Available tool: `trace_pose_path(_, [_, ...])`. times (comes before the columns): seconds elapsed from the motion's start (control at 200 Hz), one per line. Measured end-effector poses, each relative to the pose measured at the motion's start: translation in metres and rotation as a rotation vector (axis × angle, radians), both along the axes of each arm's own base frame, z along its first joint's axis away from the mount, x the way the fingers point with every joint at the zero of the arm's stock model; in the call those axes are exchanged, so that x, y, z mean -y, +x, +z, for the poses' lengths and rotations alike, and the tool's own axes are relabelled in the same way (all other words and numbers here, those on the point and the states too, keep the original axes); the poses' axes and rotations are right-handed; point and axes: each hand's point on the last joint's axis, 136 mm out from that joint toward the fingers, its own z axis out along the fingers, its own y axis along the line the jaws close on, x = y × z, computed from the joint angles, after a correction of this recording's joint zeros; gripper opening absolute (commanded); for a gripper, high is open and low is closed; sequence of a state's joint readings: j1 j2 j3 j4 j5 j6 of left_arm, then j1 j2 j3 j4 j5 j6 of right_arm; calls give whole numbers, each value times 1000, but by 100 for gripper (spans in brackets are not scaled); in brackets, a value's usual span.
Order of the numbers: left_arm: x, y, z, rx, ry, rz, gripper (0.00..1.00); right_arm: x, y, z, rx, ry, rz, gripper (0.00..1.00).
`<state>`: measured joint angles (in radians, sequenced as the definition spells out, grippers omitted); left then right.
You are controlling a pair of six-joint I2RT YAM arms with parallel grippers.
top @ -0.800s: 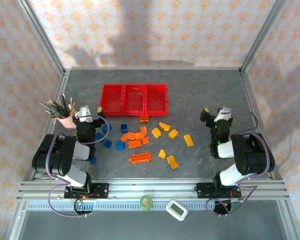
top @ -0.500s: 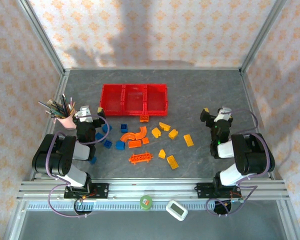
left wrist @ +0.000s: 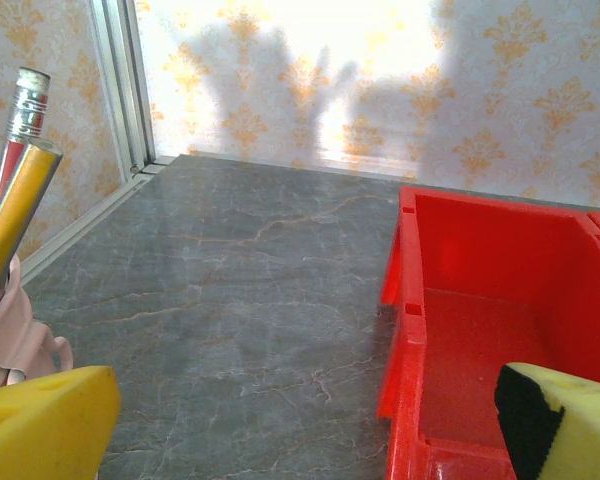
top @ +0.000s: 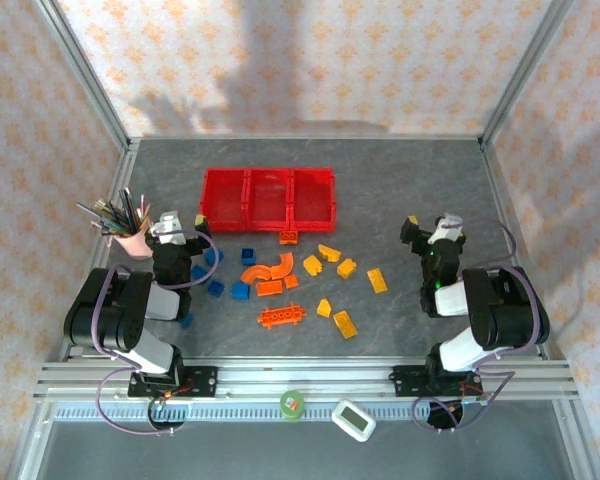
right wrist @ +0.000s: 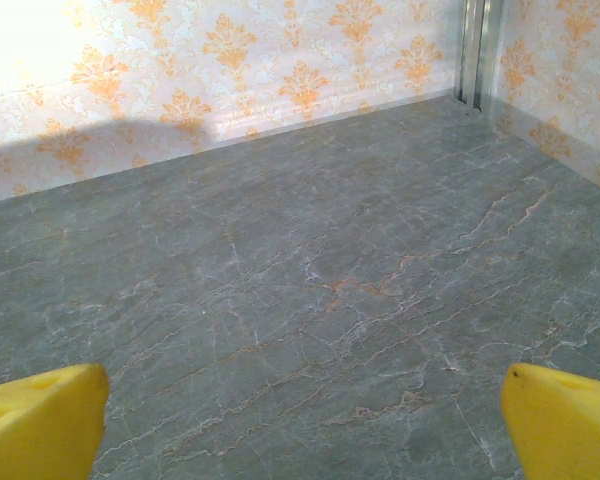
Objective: Sort the legos into containers by color
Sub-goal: Pick up the lego from the center of the table.
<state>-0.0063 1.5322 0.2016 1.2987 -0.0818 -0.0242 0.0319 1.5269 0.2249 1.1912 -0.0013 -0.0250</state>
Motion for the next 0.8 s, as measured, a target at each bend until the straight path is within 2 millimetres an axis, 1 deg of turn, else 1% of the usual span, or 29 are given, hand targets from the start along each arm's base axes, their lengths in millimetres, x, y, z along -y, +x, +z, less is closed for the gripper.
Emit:
trace_pose_path(0.485, [0, 0, 0, 1, 0, 0, 99, 0, 0, 0, 0, 0, 0, 100])
trace_pose_path(0.606, [0, -5, 2, 8, 0, 0, 99, 0, -1, 3, 5, 1, 0, 100])
trace_pose_path(0.711, [1, -12, 16, 49, -1, -4, 99, 2, -3, 20, 41, 5, -9, 100])
trace_pose_path(0.801, [1, -17, 38, 110, -1, -8, 99, 5, -7, 36, 69, 21, -31, 100])
